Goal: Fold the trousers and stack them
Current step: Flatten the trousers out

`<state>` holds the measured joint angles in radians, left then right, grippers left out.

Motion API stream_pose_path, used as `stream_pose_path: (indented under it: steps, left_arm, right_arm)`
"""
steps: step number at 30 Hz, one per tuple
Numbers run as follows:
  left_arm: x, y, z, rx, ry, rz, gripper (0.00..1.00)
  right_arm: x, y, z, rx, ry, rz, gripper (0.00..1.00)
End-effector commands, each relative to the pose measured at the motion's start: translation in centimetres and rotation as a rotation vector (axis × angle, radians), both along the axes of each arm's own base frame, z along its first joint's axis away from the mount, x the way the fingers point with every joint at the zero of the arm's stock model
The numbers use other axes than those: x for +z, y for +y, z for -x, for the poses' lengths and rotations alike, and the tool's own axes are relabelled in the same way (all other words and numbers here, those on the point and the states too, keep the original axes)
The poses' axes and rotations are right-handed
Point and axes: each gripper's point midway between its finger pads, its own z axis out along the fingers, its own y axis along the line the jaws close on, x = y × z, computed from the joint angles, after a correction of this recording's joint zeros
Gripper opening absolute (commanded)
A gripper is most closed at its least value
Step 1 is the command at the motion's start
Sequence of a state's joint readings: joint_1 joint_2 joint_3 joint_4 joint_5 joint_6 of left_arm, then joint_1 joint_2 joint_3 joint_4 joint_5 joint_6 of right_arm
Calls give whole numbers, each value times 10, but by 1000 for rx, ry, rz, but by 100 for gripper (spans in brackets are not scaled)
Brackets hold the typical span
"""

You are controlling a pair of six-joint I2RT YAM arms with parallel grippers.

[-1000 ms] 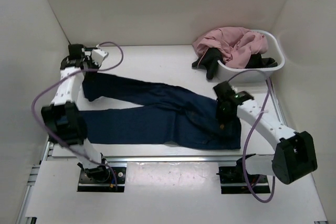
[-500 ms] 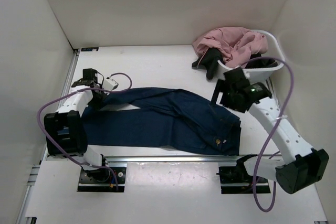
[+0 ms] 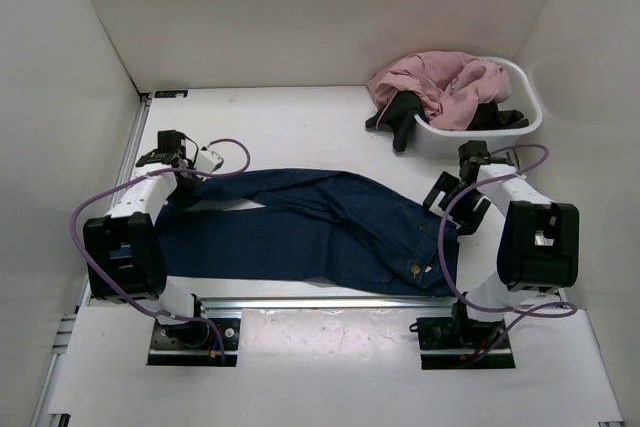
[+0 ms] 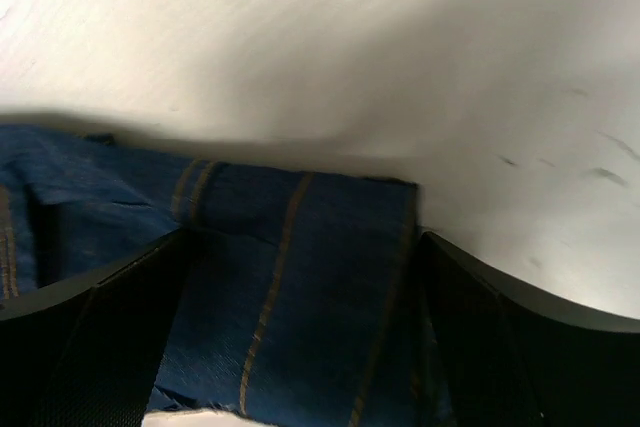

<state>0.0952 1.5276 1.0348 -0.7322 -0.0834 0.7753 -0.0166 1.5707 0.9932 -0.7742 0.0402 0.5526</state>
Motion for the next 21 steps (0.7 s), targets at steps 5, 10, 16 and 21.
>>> stream_pose_path:
  steps: [5, 10, 16, 21]
  left_arm:
    - [19, 4, 0, 47, -42, -11, 14]
    - [24, 8, -5, 55, -53, -30, 14]
    - [78, 21, -52, 90, -196, -67, 14]
    - [109, 28, -73, 92, -257, -77, 14]
  right_arm:
    - [-26, 25, -19, 23, -83, -150, 68]
    - [-36, -10, -20, 37, -26, 45, 7]
    - [46, -51, -66, 67, -198, 280, 0]
    - [127, -52, -99, 98, -448, 306, 0]
